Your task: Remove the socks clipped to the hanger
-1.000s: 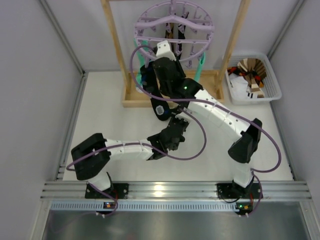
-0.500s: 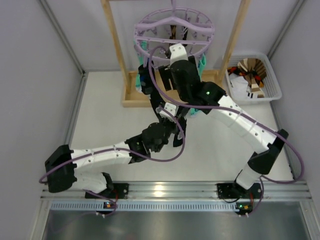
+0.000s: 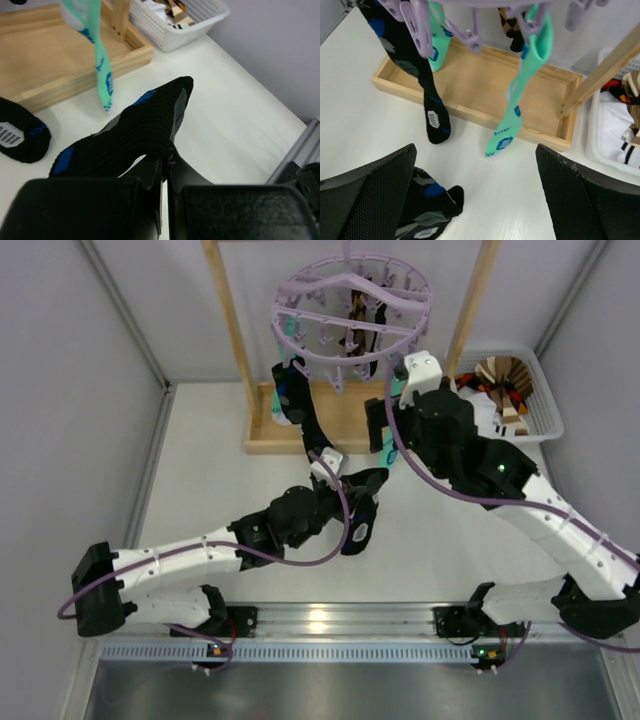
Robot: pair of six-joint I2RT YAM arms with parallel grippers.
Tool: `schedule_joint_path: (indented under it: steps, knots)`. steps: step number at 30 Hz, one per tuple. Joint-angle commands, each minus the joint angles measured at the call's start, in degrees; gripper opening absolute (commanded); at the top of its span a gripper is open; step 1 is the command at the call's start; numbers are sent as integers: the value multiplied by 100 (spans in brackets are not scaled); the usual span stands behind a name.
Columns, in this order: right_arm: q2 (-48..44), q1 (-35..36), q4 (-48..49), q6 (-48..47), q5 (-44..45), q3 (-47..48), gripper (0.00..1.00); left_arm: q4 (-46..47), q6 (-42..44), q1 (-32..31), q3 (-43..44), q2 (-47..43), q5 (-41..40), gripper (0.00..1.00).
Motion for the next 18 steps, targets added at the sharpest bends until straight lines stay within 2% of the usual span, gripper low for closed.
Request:
schedule_joint_path:
  steps: [1, 5, 10, 17, 18]
  knots:
    - [-888, 22, -78, 329, 453, -515, 100, -181, -102, -10, 520, 5, 935, 0]
    - [-1732, -22, -157, 610, 894, -1123, 99, -182, -84, -18, 1091, 523, 1683, 0]
    - [-2655, -40, -508, 769, 1578, -1440, 99, -269, -39, 52, 1952, 1488, 2080, 0]
    - [-3517, -40, -799, 761, 2265, -1668, 100, -322, -198, 613, 3718, 3227, 3389, 0]
    - [-3675, -40, -816, 743, 2309, -1677, 99, -314, -189, 684, 4242, 3475, 3530, 0]
